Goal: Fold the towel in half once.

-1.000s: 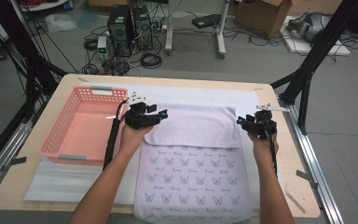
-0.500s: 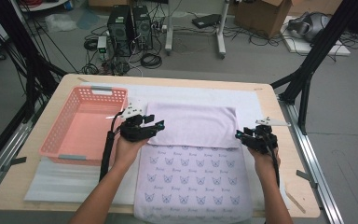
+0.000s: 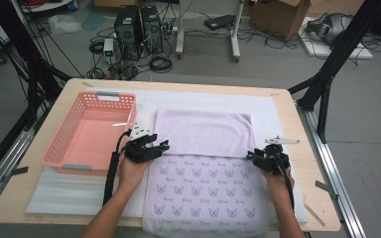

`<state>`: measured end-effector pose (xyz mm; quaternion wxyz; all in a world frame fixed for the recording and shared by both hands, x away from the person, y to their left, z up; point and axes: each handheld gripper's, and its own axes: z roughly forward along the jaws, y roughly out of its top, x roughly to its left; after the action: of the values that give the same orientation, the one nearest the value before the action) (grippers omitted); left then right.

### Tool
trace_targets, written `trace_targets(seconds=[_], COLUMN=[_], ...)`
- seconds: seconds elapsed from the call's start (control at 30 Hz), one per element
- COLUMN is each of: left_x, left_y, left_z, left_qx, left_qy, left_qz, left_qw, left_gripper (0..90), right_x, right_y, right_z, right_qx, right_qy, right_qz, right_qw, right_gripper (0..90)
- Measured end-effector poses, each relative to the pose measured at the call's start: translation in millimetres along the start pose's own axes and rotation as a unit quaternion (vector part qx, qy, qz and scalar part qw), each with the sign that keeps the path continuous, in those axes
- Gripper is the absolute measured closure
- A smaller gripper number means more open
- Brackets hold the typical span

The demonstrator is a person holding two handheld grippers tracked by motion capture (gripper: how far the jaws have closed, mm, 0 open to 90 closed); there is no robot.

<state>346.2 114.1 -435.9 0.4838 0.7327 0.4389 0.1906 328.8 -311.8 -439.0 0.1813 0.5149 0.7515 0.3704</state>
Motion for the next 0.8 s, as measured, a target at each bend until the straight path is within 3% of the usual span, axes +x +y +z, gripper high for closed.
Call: trace_targets(seconds=[0.1, 0.2, 0.3, 0.43, 0.57, 0.67, 0.73, 0.8], left_x=[3.9, 6.8, 8.7, 6.1, 3.9, 2.7, 4.2, 5.0], left_y=[-4.4, -7.4, -8.9, -9.3, -9.1, -9.1, -9.4, -10.1], left_z=[4.8, 9.5, 11.5, 12.9, 14.7, 13.2, 9.6, 1.2], left_qx=[0.017, 0.038, 0.045, 0.054, 0.065, 0.065, 0.064, 0.046], left_qy=[0.009, 0.023, 0.029, 0.02, 0.03, 0.03, 0.021, 0.008], left_qz=[-0.005, -0.009, -0.018, -0.003, 0.008, 0.016, 0.008, 0.0], left_qw=[0.9998, 0.999, 0.9984, 0.9983, 0.9974, 0.9973, 0.9977, 0.9989], left_gripper=[45.2, 46.4, 50.8, 64.2, 87.7, 89.6, 89.7, 89.8], right_x=[3.8, 4.5, 3.4, 2.4, 1.6, 1.2, 1.5, 0.8], right_y=[-2.1, -3.2, -5.4, -6.4, -6.9, -8.5, -9.2, -10.3], right_z=[4.2, 5.2, 3.9, 3.7, 3.5, 2.2, 0.5, -3.1], right_qx=[0.015, 0.012, 0.009, 0.006, 0.005, 0.0, -0.003, -0.006], right_qy=[-0.006, -0.012, -0.014, -0.019, -0.023, -0.02, -0.023, -0.019], right_qz=[-0.013, -0.016, -0.004, -0.003, -0.005, -0.004, -0.005, -0.004], right_qw=[0.9998, 0.9997, 0.9999, 0.9998, 0.9997, 0.9998, 0.9997, 0.9998], right_gripper=[62.0, 63.7, 66.4, 71.8, 79.8, 85.5, 86.0, 86.0])
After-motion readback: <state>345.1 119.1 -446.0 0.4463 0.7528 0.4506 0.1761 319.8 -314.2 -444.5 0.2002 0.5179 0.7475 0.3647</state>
